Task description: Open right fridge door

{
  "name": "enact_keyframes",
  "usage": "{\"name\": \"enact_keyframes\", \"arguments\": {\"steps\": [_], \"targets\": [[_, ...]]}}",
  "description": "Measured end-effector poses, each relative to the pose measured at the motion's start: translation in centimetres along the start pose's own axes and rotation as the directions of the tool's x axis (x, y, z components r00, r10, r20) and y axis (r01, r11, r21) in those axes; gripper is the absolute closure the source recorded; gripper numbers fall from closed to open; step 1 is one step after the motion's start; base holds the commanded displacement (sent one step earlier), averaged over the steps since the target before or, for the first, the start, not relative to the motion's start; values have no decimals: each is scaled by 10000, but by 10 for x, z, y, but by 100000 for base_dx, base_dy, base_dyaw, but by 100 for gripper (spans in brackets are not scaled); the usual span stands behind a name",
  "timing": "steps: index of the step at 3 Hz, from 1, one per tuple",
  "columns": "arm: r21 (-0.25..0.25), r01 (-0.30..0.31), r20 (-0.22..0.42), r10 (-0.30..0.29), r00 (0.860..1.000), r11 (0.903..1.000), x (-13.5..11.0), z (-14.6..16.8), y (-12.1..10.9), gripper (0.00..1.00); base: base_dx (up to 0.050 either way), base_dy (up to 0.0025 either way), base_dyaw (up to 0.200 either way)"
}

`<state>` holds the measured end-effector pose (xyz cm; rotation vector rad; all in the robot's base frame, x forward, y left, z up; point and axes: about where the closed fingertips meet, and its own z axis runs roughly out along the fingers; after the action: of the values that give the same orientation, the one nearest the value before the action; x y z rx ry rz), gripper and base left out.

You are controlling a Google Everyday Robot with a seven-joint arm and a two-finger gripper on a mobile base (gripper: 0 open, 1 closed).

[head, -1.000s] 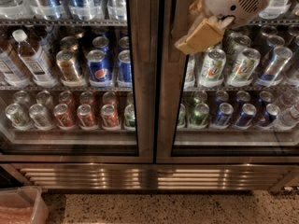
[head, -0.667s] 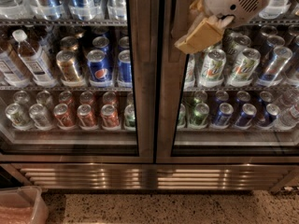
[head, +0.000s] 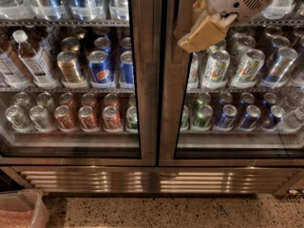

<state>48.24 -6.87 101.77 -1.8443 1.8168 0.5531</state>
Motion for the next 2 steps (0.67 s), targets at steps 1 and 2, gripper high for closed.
{"name": "enact_keyframes", "arguments": {"steps": [1,2], "targets": [[0,1,1,-1,10000,10000,0,0,-2,100,0,0,0],[16,32,40,-32,10000,10000,-1,-1,-3,100,0,0,0]]}}
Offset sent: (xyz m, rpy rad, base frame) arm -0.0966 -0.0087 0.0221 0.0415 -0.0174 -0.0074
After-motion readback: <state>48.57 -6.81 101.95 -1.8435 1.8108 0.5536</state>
